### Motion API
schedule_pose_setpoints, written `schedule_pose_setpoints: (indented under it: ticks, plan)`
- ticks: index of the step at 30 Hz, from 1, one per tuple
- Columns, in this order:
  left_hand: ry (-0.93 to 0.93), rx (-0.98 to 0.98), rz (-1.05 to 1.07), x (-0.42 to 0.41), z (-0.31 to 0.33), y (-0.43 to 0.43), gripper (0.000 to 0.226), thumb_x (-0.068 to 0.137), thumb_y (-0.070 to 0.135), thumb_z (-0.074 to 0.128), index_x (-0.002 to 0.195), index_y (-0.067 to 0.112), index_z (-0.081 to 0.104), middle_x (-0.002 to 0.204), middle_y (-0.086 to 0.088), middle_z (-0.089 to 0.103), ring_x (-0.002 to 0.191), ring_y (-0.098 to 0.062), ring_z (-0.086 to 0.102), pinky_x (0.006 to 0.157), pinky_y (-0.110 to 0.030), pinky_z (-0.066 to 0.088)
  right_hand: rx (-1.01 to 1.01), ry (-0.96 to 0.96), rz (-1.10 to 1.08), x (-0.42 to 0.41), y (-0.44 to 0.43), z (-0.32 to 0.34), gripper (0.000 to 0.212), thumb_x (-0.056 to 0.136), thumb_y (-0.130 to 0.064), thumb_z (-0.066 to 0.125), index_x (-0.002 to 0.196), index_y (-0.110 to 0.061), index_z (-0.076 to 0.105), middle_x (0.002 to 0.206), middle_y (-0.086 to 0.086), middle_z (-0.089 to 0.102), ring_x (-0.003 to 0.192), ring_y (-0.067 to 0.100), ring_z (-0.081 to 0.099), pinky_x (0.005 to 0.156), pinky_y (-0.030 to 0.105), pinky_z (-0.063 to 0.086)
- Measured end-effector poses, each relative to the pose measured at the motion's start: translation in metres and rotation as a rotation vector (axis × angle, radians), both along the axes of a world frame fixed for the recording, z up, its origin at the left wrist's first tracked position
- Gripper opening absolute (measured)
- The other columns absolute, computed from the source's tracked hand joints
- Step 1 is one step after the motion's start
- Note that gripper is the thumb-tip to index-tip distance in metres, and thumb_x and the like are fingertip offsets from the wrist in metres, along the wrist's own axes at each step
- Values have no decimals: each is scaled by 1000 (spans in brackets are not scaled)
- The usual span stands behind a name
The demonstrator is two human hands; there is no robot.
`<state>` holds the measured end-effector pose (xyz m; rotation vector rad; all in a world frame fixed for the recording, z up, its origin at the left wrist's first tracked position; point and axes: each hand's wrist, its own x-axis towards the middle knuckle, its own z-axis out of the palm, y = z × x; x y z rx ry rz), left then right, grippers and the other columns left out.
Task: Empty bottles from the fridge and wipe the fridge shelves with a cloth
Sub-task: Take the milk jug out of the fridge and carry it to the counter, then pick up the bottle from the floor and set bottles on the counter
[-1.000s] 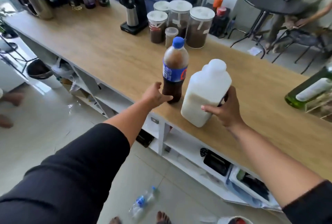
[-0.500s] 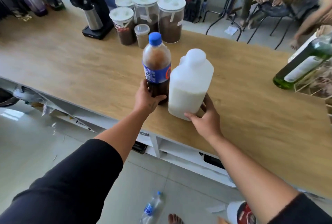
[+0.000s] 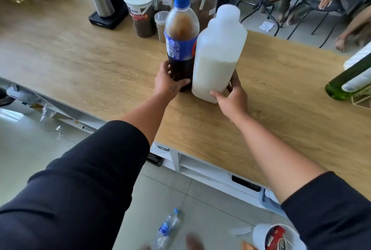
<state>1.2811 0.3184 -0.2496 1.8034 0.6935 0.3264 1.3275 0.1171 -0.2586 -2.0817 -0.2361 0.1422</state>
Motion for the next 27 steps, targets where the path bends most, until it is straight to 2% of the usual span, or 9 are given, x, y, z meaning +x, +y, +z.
schedule_pose_setpoints:
  ticks: [4, 6, 8, 11, 15, 19, 21, 23, 27]
  plan:
    - [57, 35, -37, -10, -3, 1, 91, 69, 23, 84, 143, 24, 32, 144, -2, 48, 128, -17, 48, 103, -37, 45, 46, 24, -40, -7, 1, 2, 91, 73, -30, 79, 148, -32, 28, 136, -8, 53, 114, 3, 52, 94, 23, 46]
    - [126, 71, -13, -26, -7, -5, 92, 73, 24, 81, 147, 22, 26, 150, -4, 40, 134, -21, 42, 106, -38, 41, 82, 72, -163, -30, 4, 0, 77, 75, -29, 76, 142, -21, 38, 132, -1, 56, 113, 11, 58, 93, 26, 48]
    - [182, 198, 16, -52, -14, -13, 78, 81, 26, 74, 146, 20, 31, 147, -4, 44, 131, -21, 45, 102, -34, 41, 143, 58, -239, -68, 7, -3, 51, 80, -22, 70, 128, -17, 53, 113, -2, 63, 93, 9, 63, 86, 25, 51]
    - [120, 486, 82, -127, -38, -27, 43, 88, 28, 61, 129, 19, 52, 127, -5, 58, 115, -24, 54, 92, -32, 43, 226, -45, -71, -153, 8, -21, 17, 85, -12, 63, 99, -21, 67, 83, -16, 64, 71, -3, 58, 71, 13, 47]
    - [-60, 755, 336, -255, -108, -39, 17, 85, 7, 62, 101, 5, 67, 102, -11, 67, 94, -28, 61, 82, -36, 49, 150, 105, 169, -254, -3, -87, 12, 86, -9, 63, 88, -19, 69, 74, -12, 65, 66, 2, 58, 63, 11, 45]
    - [344, 548, 239, -373, -204, -64, 15, 81, 3, 65, 94, 9, 69, 97, -8, 67, 86, -33, 64, 72, -36, 51, -162, 468, 294, -311, -19, -180, 13, 87, -13, 63, 92, -23, 68, 83, -11, 67, 79, 5, 63, 72, 12, 48]
    - [650, 352, 140, -418, -261, -73, 14, 85, 16, 63, 97, 20, 68, 104, 0, 66, 87, -26, 64, 68, -30, 48, -309, 655, 321, -332, -19, -240, 13, 85, -15, 64, 96, -22, 67, 88, -9, 67, 87, 10, 65, 77, 16, 49]
    - [874, 156, 125, -446, -318, -76, 16, 87, 29, 59, 102, 27, 65, 109, 5, 65, 93, -20, 64, 69, -26, 44, -423, 777, 340, -343, -18, -302, 16, 83, -19, 66, 99, -19, 68, 93, -6, 69, 89, 11, 64, 71, 14, 45]
    - [921, -307, 304, -477, -434, -84, 26, 87, 27, 64, 110, 13, 67, 112, -6, 69, 103, -24, 63, 78, -26, 44, -606, 913, 384, -370, -16, -433, 11, 84, -21, 64, 90, -14, 70, 85, 2, 67, 77, 15, 58, 64, 20, 38]
